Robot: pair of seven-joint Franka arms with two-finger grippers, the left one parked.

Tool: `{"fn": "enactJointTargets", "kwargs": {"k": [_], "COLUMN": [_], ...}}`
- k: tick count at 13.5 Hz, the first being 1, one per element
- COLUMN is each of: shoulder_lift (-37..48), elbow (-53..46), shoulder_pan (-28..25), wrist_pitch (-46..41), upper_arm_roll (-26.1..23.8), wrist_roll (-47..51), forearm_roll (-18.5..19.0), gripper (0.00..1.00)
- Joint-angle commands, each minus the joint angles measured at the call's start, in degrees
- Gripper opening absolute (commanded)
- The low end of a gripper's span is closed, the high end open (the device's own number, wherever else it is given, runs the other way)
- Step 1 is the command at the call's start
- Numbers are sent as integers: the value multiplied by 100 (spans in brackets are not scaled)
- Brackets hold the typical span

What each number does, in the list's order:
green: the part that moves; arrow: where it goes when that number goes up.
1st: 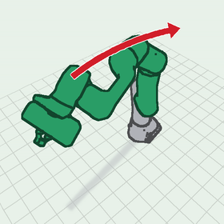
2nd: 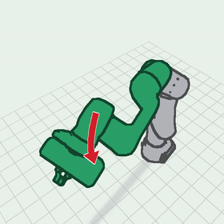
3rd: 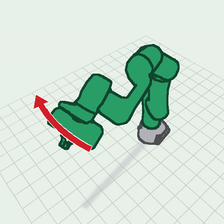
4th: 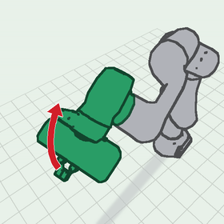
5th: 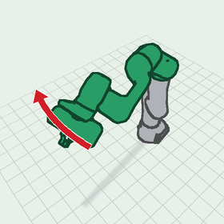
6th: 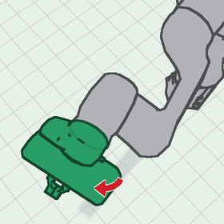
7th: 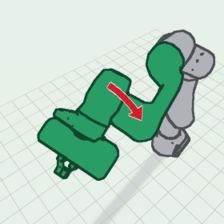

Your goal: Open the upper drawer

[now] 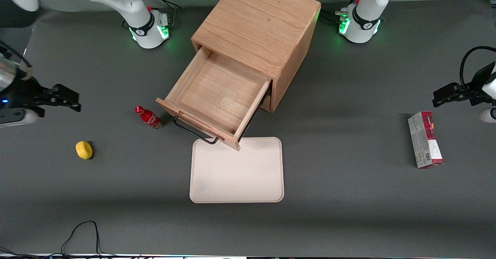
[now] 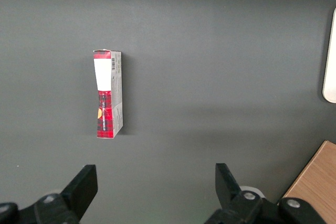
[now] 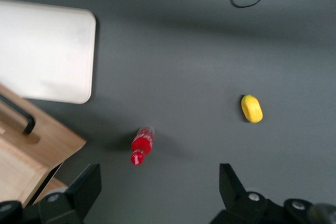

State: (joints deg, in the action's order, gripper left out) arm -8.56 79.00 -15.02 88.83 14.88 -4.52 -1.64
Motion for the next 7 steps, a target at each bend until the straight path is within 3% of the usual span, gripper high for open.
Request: {"fn": "enactJointTargets", "kwargs": {"k": [1,7], "shoulder_lift": [644,812], "elbow": [922,1381], "shoulder_pan": [639,958], "wrist_pitch": [415,653], "upper_arm_roll": [-659,-785], "wrist_roll": [153,144], "forearm_roll": [-29,15], "gripper": [100,100]}}
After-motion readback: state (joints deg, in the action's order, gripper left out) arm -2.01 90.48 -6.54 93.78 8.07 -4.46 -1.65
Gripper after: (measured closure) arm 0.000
